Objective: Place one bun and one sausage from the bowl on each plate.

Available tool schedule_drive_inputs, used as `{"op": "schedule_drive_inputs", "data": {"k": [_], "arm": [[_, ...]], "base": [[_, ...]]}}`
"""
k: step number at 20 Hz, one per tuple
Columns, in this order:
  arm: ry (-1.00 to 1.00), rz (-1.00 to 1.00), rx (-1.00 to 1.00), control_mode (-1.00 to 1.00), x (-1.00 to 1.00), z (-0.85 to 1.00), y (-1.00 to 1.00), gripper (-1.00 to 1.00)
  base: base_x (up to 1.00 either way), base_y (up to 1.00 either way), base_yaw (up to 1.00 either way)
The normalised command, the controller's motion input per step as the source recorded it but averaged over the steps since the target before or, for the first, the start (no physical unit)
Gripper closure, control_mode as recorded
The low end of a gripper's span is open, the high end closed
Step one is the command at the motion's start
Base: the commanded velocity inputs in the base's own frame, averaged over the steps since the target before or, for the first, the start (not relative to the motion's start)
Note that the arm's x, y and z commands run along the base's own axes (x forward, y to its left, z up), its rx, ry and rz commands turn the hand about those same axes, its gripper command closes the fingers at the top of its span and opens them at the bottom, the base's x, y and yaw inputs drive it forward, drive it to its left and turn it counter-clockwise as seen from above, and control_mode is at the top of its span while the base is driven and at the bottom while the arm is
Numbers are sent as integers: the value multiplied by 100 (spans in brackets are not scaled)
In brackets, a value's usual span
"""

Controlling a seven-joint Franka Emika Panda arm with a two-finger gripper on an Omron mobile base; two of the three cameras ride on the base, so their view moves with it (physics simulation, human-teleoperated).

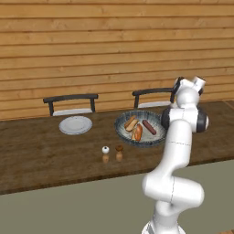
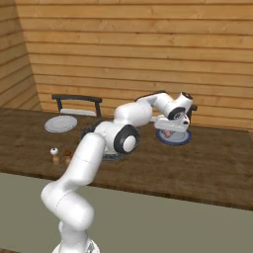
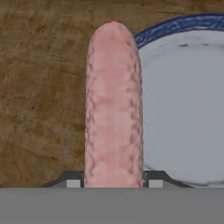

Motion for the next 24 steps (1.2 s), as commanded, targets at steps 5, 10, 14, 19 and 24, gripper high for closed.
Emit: {"op": "schedule_drive_inputs", "data": {"k": [5,10,14,19,24], "arm": [[-15,0,0,-100,44,-12,1,100],[-7,0,0,-100,9,-16,0,-100],[-5,0,0,-100,0,-2,2,-100],[-9,0,0,-100,0,9,0,-100],[-13,0,0,-100,-53,19,1,-100]], "base": [[0,0,0],[0,0,0],[0,0,0],[0,0,0],[0,0,0]]}}
